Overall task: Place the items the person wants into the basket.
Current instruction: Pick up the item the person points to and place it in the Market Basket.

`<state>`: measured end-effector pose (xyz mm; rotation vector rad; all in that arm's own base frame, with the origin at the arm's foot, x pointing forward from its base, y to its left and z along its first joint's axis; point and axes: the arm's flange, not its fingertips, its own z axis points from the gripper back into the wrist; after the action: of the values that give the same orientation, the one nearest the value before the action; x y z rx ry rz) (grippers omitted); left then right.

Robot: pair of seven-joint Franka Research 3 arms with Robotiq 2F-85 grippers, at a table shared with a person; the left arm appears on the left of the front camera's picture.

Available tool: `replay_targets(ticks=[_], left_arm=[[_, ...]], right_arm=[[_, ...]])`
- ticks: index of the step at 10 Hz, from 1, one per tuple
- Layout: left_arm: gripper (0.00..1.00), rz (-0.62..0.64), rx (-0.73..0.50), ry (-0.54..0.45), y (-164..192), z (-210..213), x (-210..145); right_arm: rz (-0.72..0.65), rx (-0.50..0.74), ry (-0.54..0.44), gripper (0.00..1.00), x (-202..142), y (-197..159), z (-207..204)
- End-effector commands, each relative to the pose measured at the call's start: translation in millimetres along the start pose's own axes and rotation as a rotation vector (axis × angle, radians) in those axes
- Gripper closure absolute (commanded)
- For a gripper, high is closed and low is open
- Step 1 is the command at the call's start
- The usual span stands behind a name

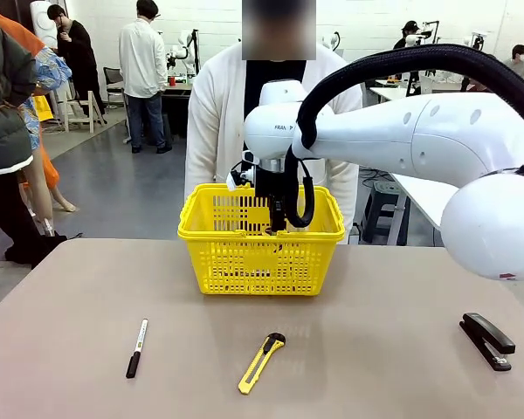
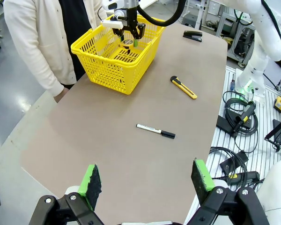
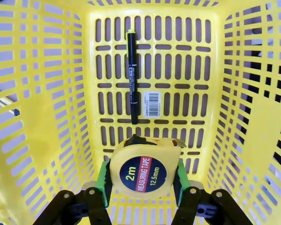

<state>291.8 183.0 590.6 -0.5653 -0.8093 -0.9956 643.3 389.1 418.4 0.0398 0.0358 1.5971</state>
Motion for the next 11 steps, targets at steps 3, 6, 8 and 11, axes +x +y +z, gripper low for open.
replay_targets(ticks=[3,6,8,11], left_arm=[[0.00,-0.006,0.000,-0.012,-0.6,1.4,0.1],[0.00,-0.006,0.000,-0.012,-0.6,1.4,0.1],[0.00,-0.006,0.000,-0.012,-0.6,1.4,0.1],[0.00,-0.006,0.000,-0.012,-0.6,1.4,0.1]], right_arm=[[0.034,0.035,-0.025,0.00,6.5,-15.7,11.4],[0.038,0.018,-0.035,0.00,3.0,-6.9,20.0],[0.043,0.014,-0.048,0.00,-0.2,-4.0,23.7],[0.027,0.012,-0.054,0.00,-1.8,1.5,28.0]])
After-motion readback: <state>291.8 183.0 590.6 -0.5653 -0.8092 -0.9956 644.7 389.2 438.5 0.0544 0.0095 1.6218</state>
